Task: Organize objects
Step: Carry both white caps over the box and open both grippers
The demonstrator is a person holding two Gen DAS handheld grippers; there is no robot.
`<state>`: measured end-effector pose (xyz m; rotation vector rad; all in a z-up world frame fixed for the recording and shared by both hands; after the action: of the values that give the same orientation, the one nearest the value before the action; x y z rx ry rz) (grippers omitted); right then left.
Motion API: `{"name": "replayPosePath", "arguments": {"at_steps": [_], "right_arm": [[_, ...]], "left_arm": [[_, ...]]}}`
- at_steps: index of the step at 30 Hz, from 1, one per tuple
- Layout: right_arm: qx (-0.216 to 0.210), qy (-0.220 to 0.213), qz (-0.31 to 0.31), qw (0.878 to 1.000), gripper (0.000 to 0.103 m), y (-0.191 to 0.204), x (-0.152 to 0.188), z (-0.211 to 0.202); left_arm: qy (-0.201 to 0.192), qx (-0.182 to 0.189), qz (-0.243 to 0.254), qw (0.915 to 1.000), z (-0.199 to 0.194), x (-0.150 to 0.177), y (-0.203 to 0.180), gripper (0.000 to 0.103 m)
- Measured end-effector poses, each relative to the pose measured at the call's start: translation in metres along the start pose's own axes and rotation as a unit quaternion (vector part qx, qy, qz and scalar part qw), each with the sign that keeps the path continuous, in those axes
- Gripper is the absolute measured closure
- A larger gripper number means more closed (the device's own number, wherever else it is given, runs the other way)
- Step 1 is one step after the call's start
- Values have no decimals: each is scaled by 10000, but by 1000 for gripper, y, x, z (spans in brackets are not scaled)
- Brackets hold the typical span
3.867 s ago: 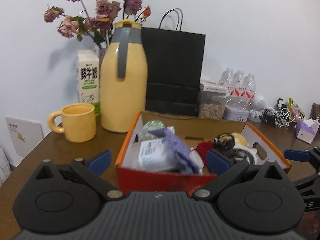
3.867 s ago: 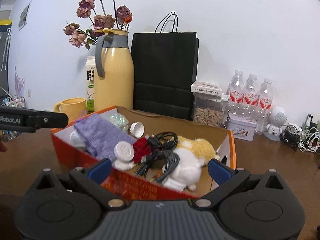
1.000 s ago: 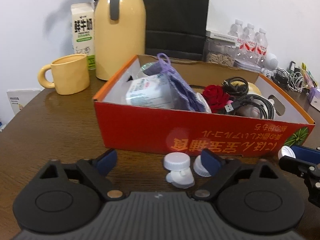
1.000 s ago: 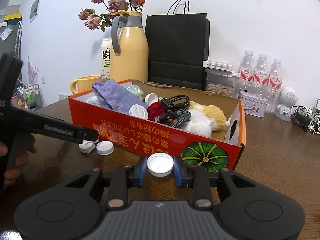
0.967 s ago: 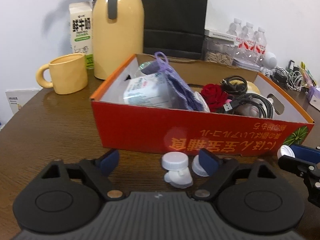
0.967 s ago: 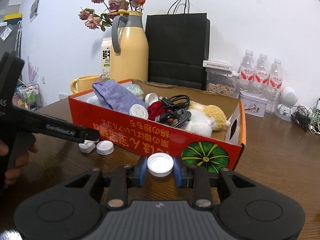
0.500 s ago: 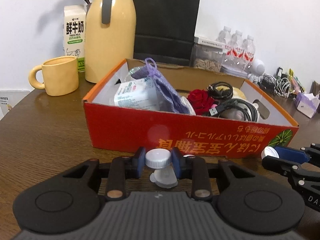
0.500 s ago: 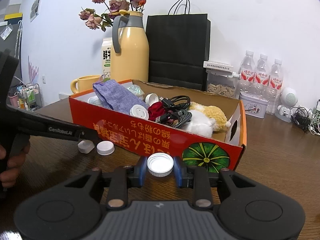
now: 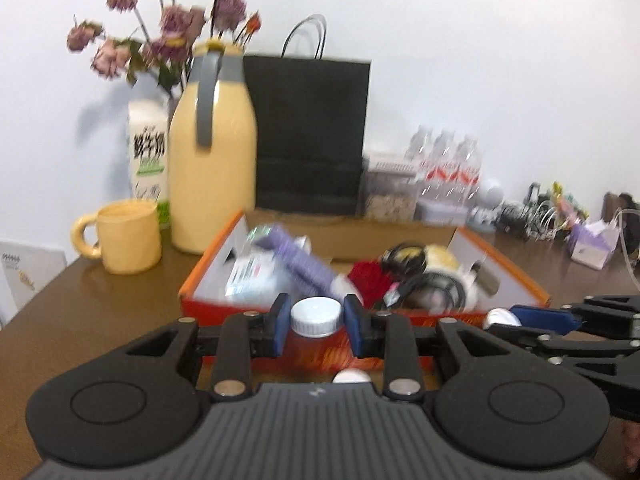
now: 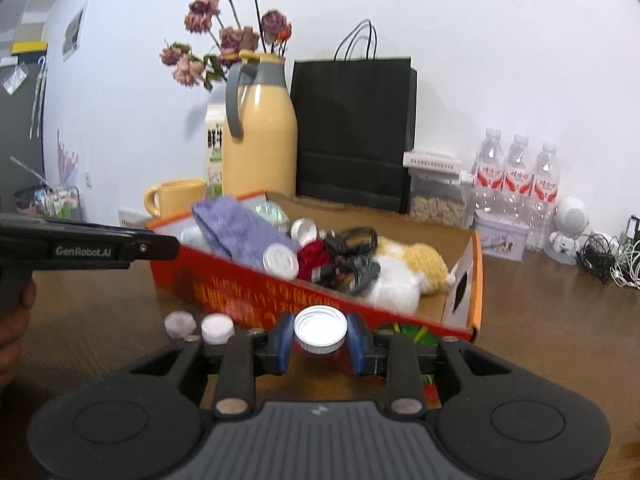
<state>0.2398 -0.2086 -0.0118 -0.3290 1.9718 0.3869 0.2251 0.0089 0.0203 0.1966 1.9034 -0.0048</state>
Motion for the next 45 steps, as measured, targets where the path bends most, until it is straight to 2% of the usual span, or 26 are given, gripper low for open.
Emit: {"name": "replayPosePath", "arguments": {"at_steps": [7, 13, 20, 29, 30, 32, 33, 34, 35, 36, 37, 38, 41, 45], "right_arm": [[-11, -294, -113, 9995, 76, 9, -29, 9], [63, -463, -59, 9989, 76, 7, -56, 28], [145, -454, 115, 9988, 76, -3, -70, 57], [86, -78, 179, 9998, 76, -10, -55, 81], [88, -58, 174, 9998, 76, -10, -53, 82], [67, -15, 161, 9998, 75, -10, -51, 82], [70, -6, 153, 9999, 75, -9, -51, 81], [73, -5, 143, 9999, 68, -8, -50, 80], [73, 3, 127, 9999, 54, -8, -49, 78], [80, -6, 125, 9999, 45, -8, -48, 77], [107, -27, 126, 9999, 21, -8, -48, 76], [142, -48, 126, 9998, 1, -7, -47, 75], [209, -103, 112, 9997, 0, -6, -45, 73], [209, -56, 98, 9997, 0, -5, -44, 72]], "left_arm": [[-448, 25, 149, 9989, 11, -32, -7, 73], [-581, -4, 137, 9982, 34, -51, -8, 73], [-531, 41, 56, 9986, 64, -55, -6, 73], [-252, 86, 141, 9995, 81, -44, -5, 73], [-256, 54, 153, 9995, 80, -42, -6, 71], [-257, 19, 175, 9995, 79, -41, -6, 61], [-262, -8, 161, 9995, 78, -40, -6, 47], [-275, -55, 138, 9995, 77, -39, -5, 32], [-290, -99, 125, 9995, 76, -39, -4, 23], [-318, -144, 113, 9993, 75, -38, -3, 6], [-350, -171, 103, 9992, 74, -37, -2, 0], [-375, -204, 80, 9991, 73, -37, -1, 0], [-228, -268, 25, 9994, 74, -36, 2, 0], [-225, -260, 24, 9994, 72, -35, 3, 0]]}}
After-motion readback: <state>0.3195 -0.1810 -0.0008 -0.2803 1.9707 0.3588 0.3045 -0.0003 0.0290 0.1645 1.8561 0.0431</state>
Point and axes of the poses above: each gripper's, at about its wrist camera, not at the fingertips, and z roughly the way its jaws point, y to its left, x to its underside, the point moved 1 cm from there along z, roughly the way its jaws point, and after that the axes turned 10 degrees about z, right-handed, at the moved point
